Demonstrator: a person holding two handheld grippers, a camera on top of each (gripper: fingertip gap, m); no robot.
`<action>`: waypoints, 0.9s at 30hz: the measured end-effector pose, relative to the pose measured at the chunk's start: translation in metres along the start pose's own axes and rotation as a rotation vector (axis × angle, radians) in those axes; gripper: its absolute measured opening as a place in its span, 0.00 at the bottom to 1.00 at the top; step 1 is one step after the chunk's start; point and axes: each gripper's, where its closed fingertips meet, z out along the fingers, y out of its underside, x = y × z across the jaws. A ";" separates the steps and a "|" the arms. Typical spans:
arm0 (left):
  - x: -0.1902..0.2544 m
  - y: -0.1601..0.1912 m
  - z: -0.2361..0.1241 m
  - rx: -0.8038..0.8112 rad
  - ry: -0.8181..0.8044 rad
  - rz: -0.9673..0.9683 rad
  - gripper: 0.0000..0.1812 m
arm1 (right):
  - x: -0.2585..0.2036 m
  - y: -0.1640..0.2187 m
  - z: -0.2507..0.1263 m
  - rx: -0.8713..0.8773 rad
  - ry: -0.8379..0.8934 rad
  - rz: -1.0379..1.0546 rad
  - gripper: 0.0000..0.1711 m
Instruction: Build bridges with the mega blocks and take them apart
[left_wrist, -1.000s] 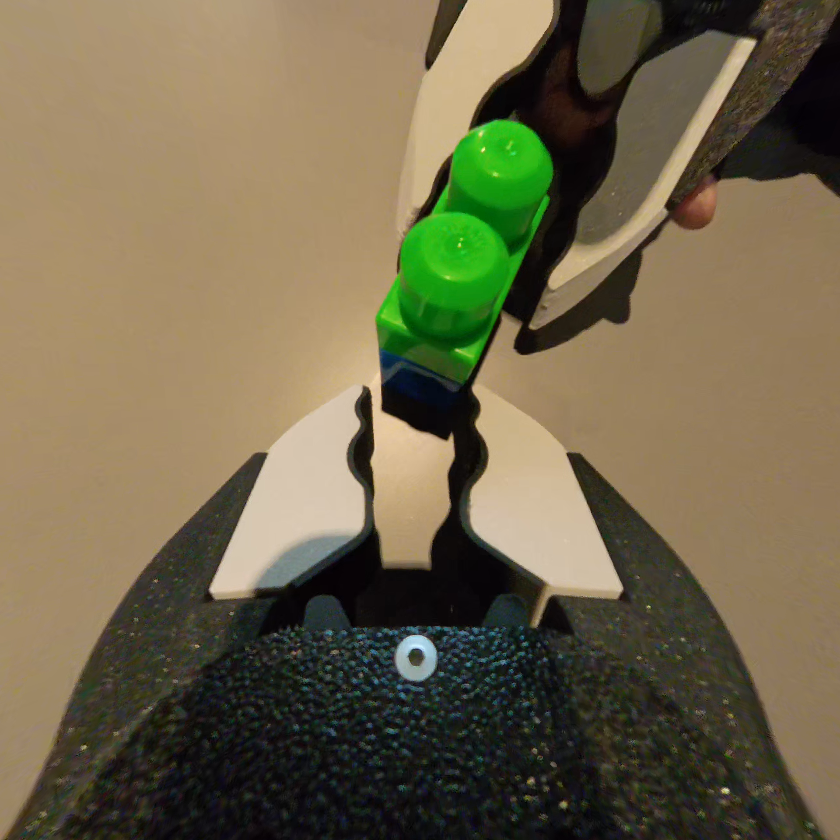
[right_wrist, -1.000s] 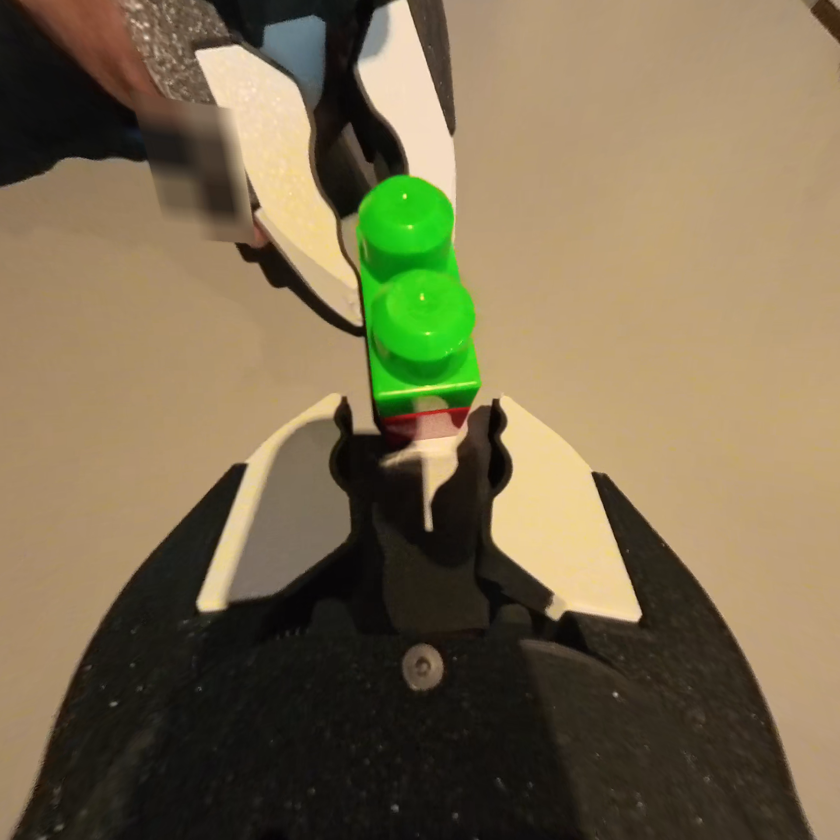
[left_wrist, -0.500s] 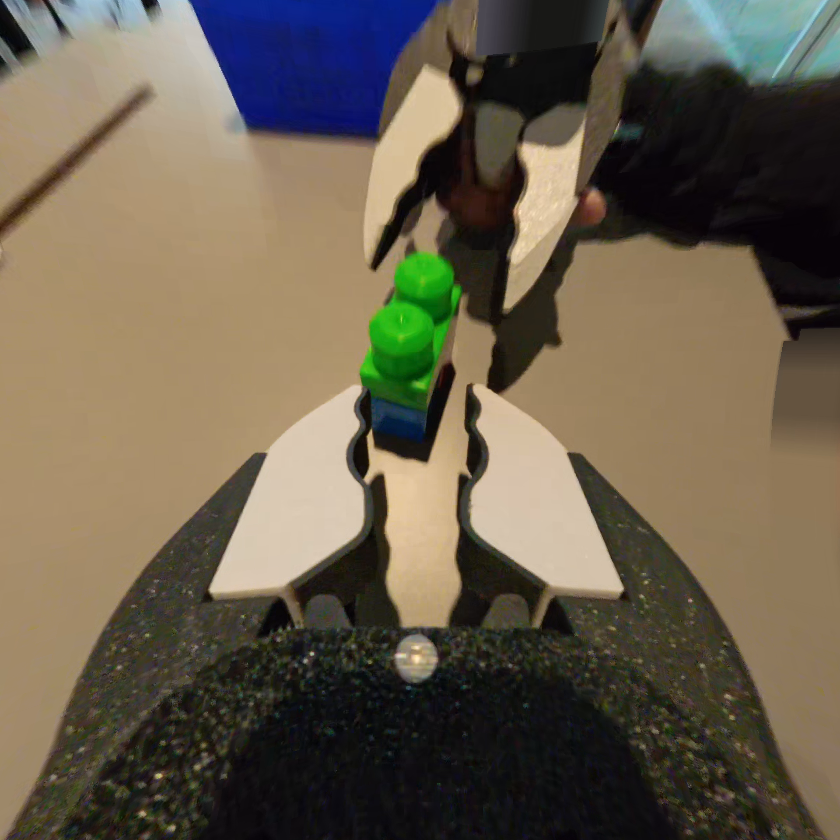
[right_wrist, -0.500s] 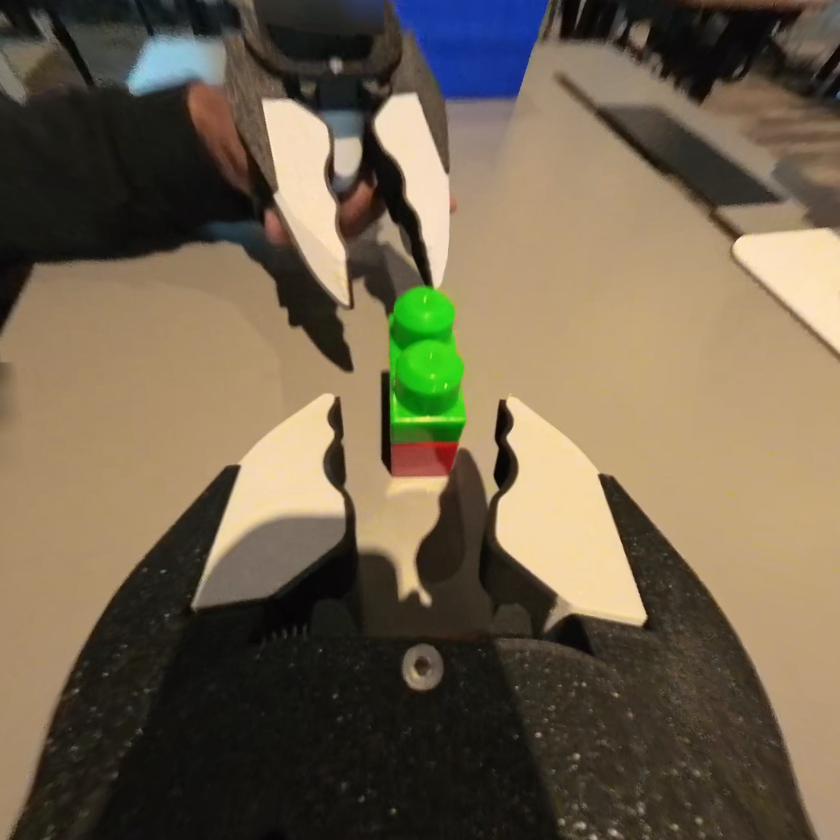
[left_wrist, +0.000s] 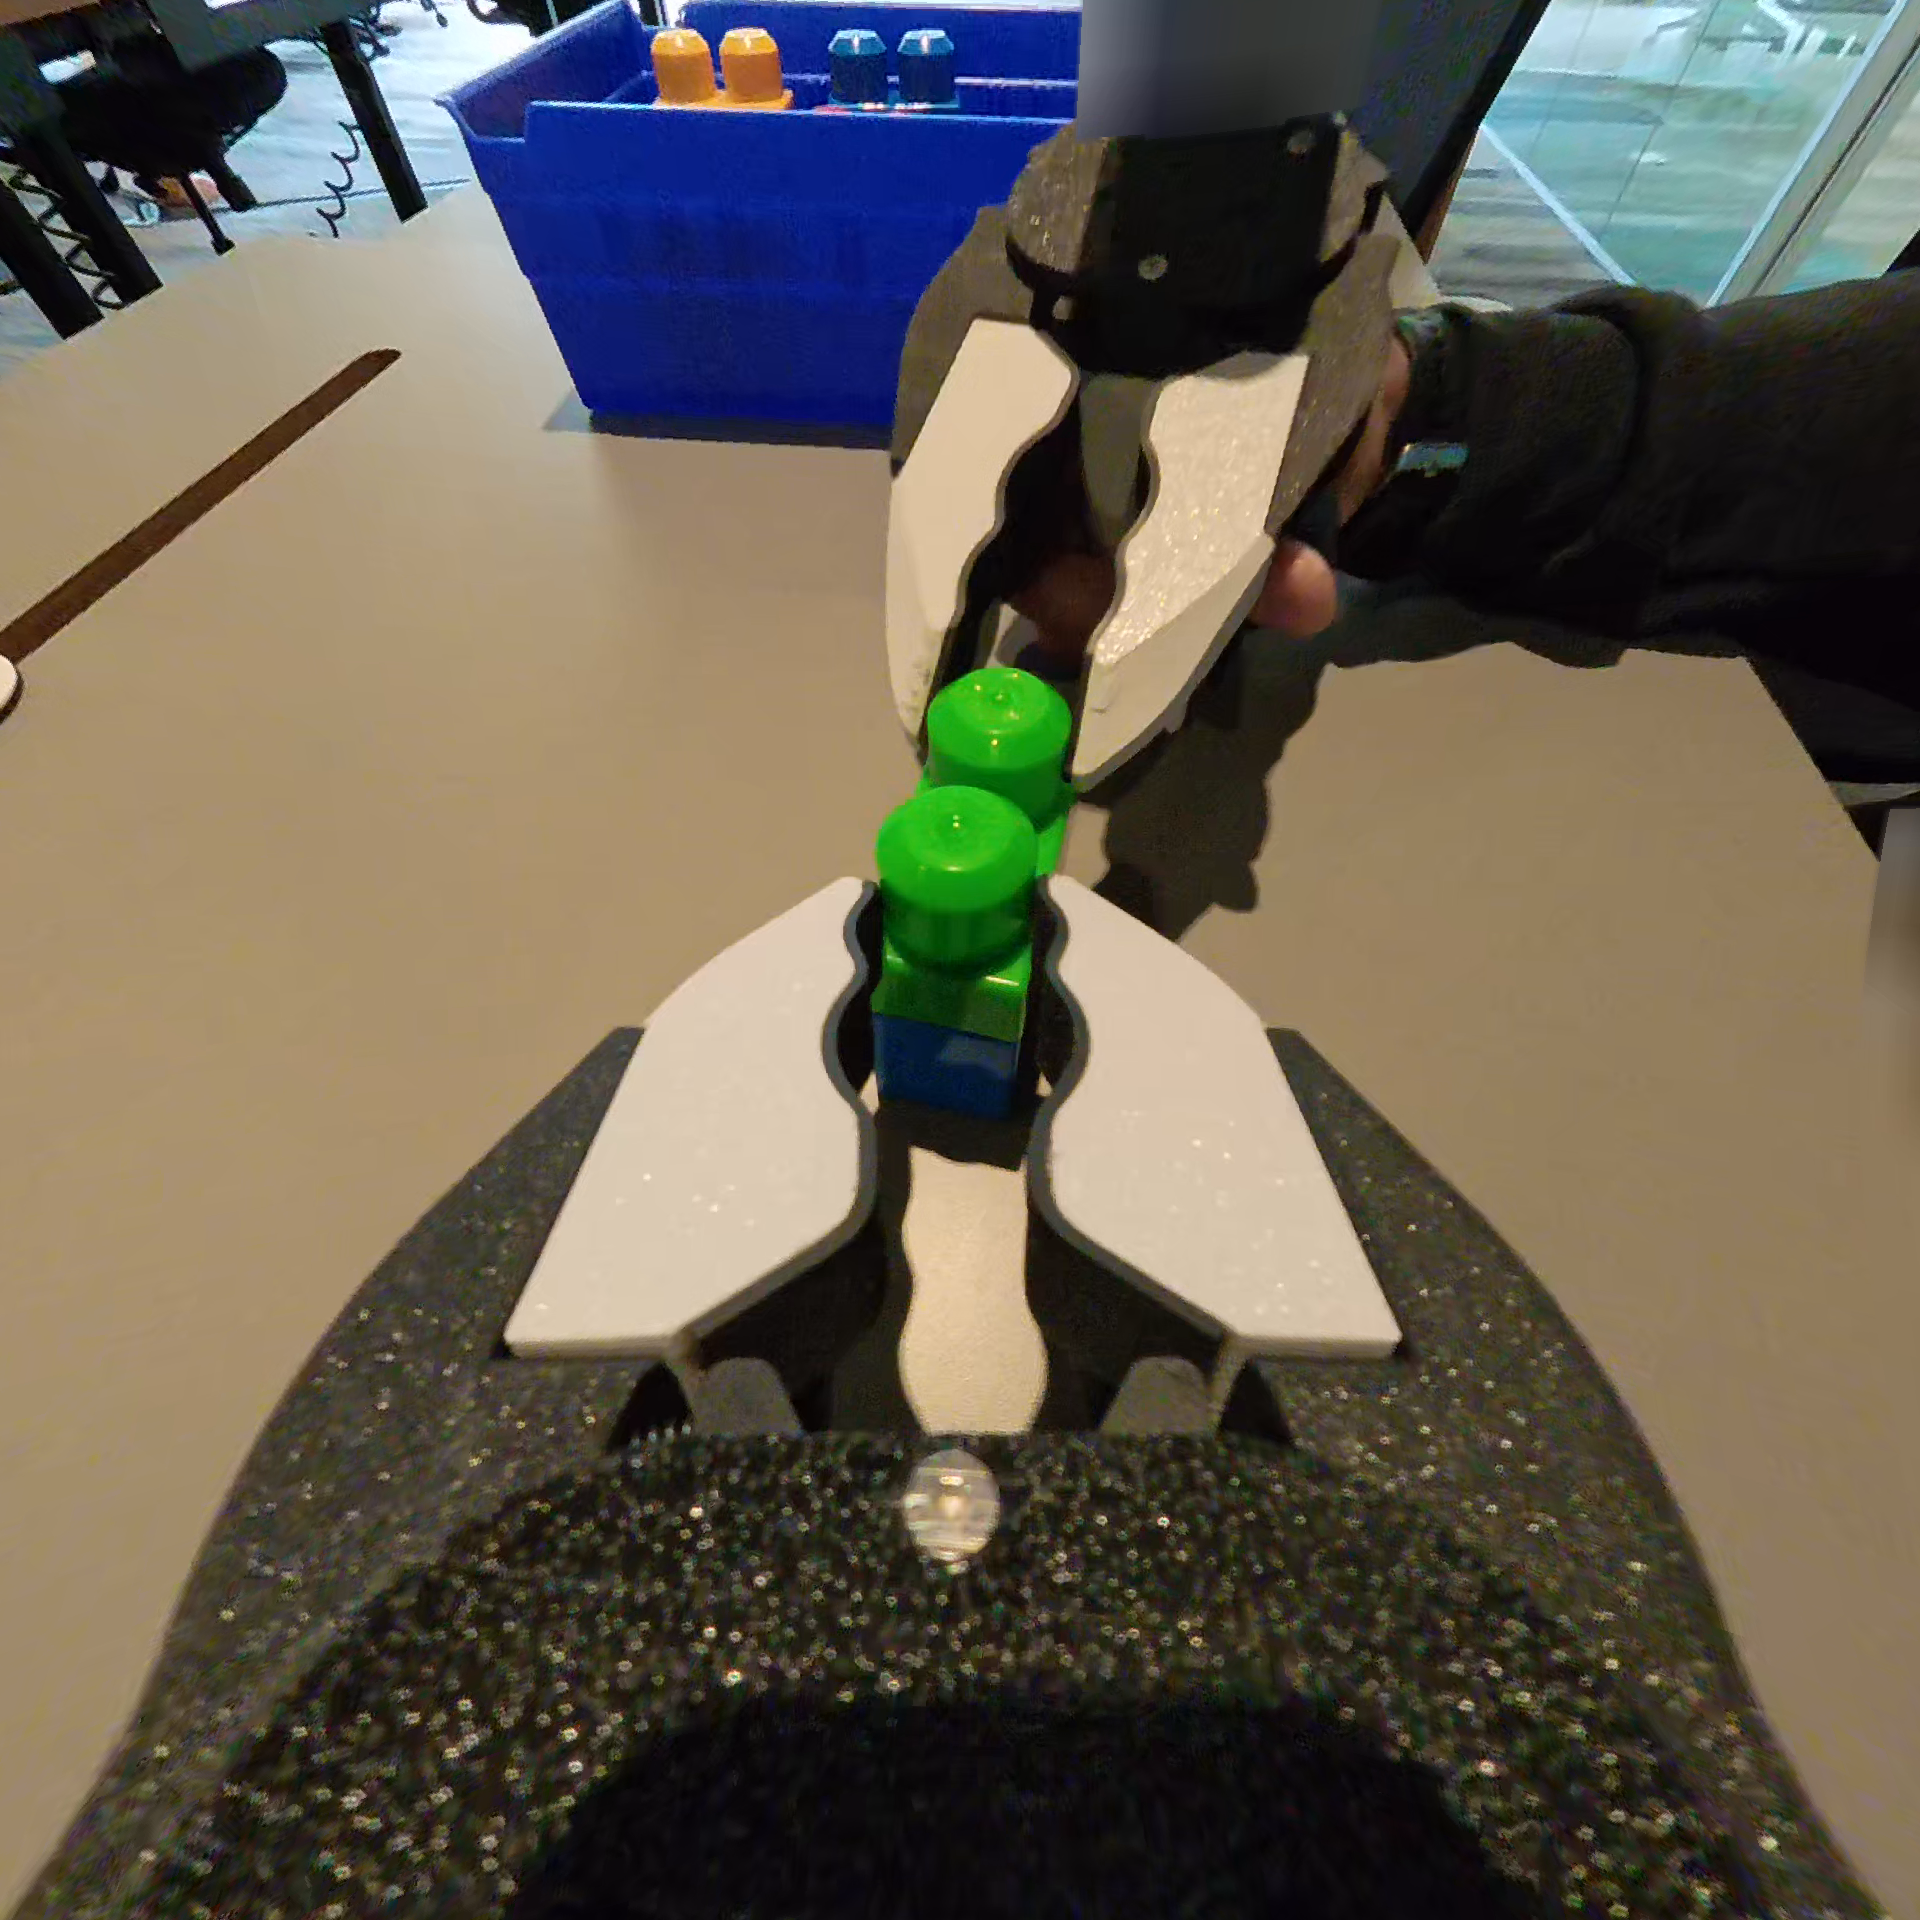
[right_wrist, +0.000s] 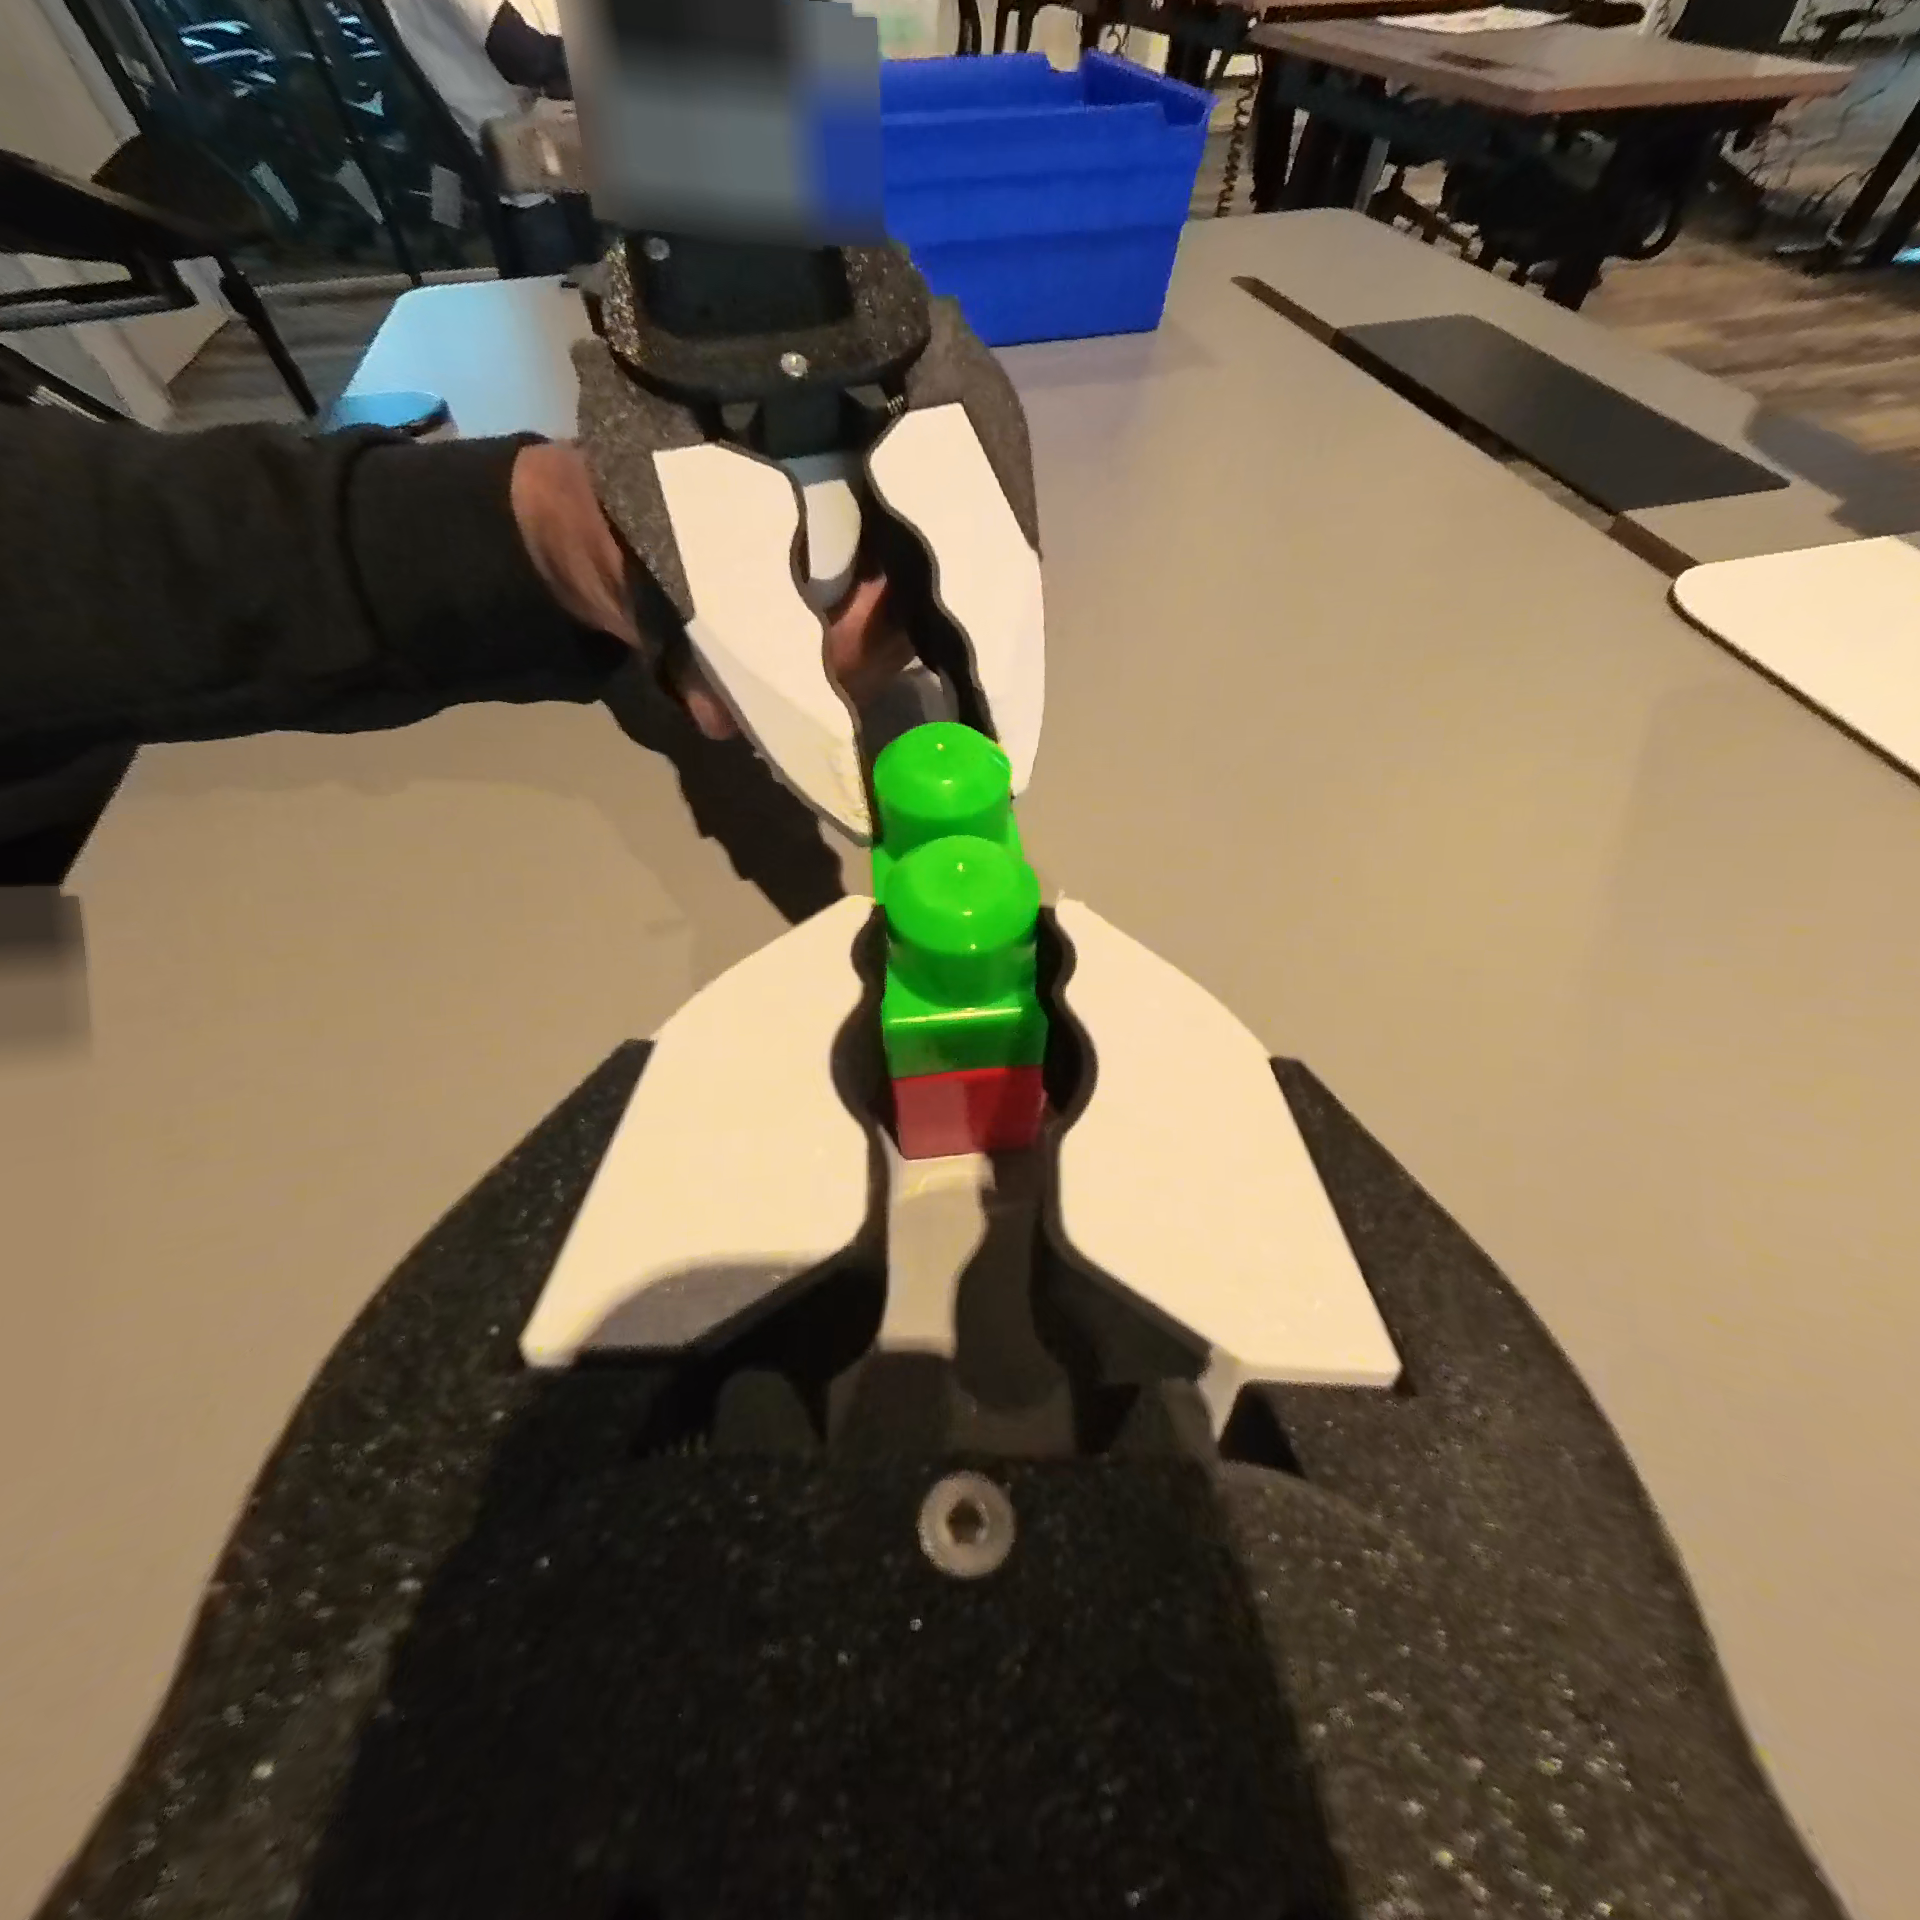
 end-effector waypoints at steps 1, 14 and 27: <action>0.000 0.000 0.000 -0.002 0.000 -0.011 0.14 | 0.000 0.000 0.000 -0.003 -0.002 0.015 0.16; 0.000 0.002 0.000 -0.059 -0.026 -0.005 0.15 | 0.000 0.004 0.001 -0.038 0.012 0.043 0.17; 0.000 0.000 -0.001 0.008 -0.008 -0.066 0.15 | -0.007 0.004 -0.001 -0.012 -0.079 0.086 0.29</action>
